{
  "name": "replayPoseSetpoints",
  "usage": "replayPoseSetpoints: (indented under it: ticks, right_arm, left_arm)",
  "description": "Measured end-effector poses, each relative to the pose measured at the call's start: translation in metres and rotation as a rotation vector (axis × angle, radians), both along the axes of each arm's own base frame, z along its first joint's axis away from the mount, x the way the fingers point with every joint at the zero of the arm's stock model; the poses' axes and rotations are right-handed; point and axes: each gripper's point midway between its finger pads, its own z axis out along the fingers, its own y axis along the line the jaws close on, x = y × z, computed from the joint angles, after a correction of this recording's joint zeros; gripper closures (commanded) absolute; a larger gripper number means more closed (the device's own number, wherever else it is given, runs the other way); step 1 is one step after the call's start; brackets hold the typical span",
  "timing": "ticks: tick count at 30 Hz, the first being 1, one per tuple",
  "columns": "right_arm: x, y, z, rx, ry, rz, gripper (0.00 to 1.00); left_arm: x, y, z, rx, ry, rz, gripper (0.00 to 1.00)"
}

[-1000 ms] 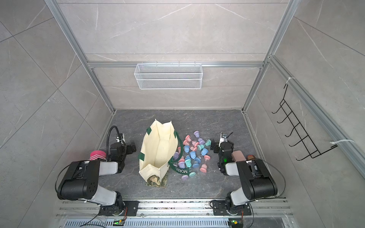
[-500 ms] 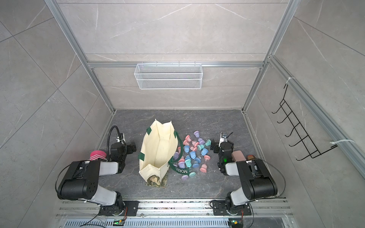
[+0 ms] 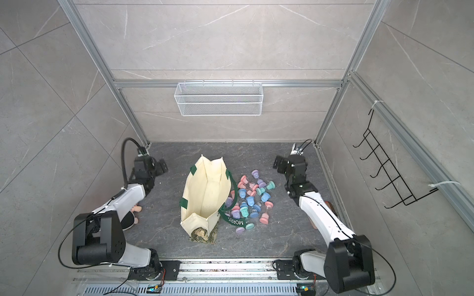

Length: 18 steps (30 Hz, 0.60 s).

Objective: Put the hourglass into the canvas bag
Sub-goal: Pick up the hourglass from the center of the board.

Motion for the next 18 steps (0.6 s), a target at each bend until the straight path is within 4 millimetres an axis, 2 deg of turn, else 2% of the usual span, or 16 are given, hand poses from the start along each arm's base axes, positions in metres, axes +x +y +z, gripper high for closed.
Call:
replayPoseSetpoints:
  ticks: [1, 2, 4, 6, 8, 10, 11, 13, 16, 18]
  right_arm:
    - [-0.002, 0.003, 0.014, 0.056, 0.0, 0.008, 0.0]
    - [-0.006, 0.005, 0.021, 0.101, 0.02, 0.009, 0.0]
    - [-0.014, 0.014, 0.015, 0.151, 0.104, -0.004, 0.0]
    - [-0.033, 0.037, -0.018, 0.138, 0.248, 0.001, 0.0]
    - [-0.064, 0.066, -0.049, 0.081, 0.388, 0.035, 0.1]
    - [-0.089, 0.079, -0.065, 0.018, 0.458, 0.06, 0.14]
    - [-0.097, 0.079, -0.071, -0.005, 0.479, 0.057, 0.16]
    - [-0.107, 0.07, -0.08, -0.043, 0.514, 0.037, 0.3]
    - [-0.115, 0.06, -0.09, -0.08, 0.574, 0.01, 0.32]
    - [-0.12, 0.062, -0.098, -0.092, 0.616, 0.022, 0.3]
  left_arm:
    - [-0.005, 0.0, 0.028, -0.051, -0.056, 0.024, 0.04]
    - [-0.013, -0.001, 0.046, -0.099, -0.093, 0.041, 0.06]
    - [-0.036, -0.012, 0.067, -0.2, -0.134, 0.042, 0.08]
    - [-0.055, -0.031, 0.07, -0.264, -0.125, -0.003, 0.15]
    - [-0.075, -0.06, 0.061, -0.304, -0.067, -0.09, 0.16]
    - [-0.09, -0.086, 0.054, -0.326, -0.011, -0.176, 0.18]
    - [-0.098, -0.101, 0.052, -0.335, 0.015, -0.23, 0.19]
    - [-0.11, -0.132, 0.053, -0.333, 0.06, -0.337, 0.2]
    - [-0.128, -0.189, 0.06, -0.299, 0.125, -0.535, 0.2]
    - [-0.138, -0.215, 0.057, -0.285, 0.169, -0.635, 0.21]
